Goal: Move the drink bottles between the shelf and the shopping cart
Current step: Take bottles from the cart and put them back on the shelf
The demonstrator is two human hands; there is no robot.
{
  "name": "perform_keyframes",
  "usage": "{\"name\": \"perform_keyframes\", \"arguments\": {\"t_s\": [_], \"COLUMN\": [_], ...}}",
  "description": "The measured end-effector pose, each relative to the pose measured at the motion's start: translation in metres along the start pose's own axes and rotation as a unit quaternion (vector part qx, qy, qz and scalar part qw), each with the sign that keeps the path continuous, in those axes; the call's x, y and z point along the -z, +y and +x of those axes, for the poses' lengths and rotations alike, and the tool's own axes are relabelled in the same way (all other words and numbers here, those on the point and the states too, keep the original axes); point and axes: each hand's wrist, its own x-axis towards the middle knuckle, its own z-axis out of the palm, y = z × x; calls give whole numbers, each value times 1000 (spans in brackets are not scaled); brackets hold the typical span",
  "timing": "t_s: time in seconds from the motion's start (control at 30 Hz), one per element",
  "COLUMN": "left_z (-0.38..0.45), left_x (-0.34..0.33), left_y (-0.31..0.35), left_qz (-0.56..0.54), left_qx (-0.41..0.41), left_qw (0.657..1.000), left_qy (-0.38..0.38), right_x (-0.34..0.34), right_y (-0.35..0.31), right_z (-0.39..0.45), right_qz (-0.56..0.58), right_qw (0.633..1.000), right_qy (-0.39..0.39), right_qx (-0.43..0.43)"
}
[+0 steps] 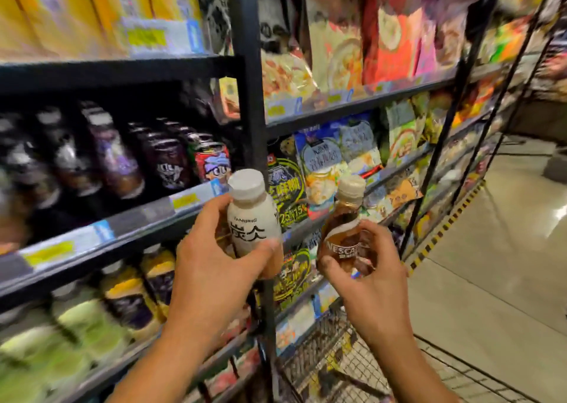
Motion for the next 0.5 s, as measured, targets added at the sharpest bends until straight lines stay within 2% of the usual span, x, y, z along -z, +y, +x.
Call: {"name": "perform_keyframes", "arguments": {"t_s": [0.3, 0.5], "left_z": [0, -3], "left_x": [123, 175], "left_y": [15, 8], "left_qz": [38, 63], "left_qx": [-25, 3], "left_qw": [997, 991], "left_qy": [63, 115], "right_x": [-85, -143], "right_y": [-82, -107], "right_z": [-21, -22], "right_qz": [92, 118], "right_qw": [990, 978], "right_qy": [-104, -170], "right_qx": [39, 42]}}
